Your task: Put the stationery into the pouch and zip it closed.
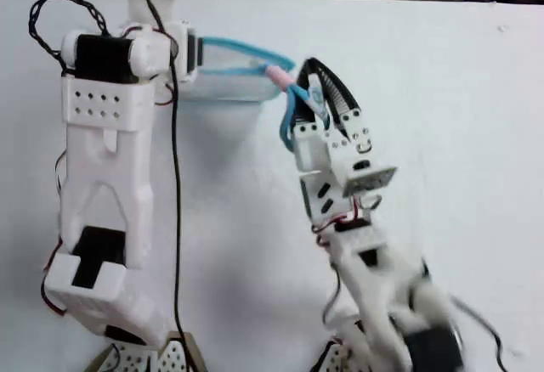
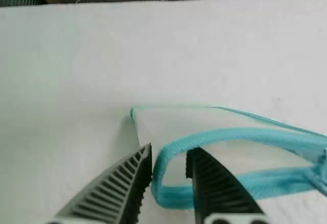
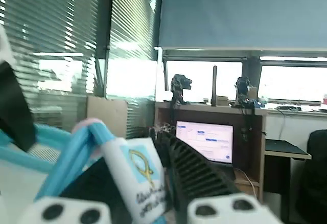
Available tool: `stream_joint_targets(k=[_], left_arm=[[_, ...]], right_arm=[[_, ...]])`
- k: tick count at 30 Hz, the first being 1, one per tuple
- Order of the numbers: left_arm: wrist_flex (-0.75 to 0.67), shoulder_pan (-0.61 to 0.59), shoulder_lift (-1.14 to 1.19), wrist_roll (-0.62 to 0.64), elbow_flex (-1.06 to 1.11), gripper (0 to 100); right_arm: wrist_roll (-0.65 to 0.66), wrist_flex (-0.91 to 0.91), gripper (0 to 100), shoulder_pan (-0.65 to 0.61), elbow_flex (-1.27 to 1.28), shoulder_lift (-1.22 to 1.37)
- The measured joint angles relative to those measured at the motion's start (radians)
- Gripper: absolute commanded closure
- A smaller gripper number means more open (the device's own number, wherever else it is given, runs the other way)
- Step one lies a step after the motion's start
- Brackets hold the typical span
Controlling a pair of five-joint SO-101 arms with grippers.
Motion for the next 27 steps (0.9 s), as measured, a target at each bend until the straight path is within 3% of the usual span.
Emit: stream_joint_targets(k=[6, 11, 21, 27], left_arm=[[0.037, 0.025, 0.000, 0.000, -0.173, 80], [0.153, 0.025, 0.000, 0.000, -0.276, 79], [0.186, -0.054, -0.190, -0.044, -0.304, 79], [0.186, -0.104, -0.446, -0.117, -0.112, 79]], right_arm=[[-0.020, 0.583, 98.2, -0.054, -0.072, -0.506], [-0.021, 0.936, 98.3, -0.057, -0.282, -0.609], [-0.021, 1.221, 98.3, -0.051, -0.660, -0.470], [-0.021, 1.353, 98.3, -0.058, -0.887, -0.342]])
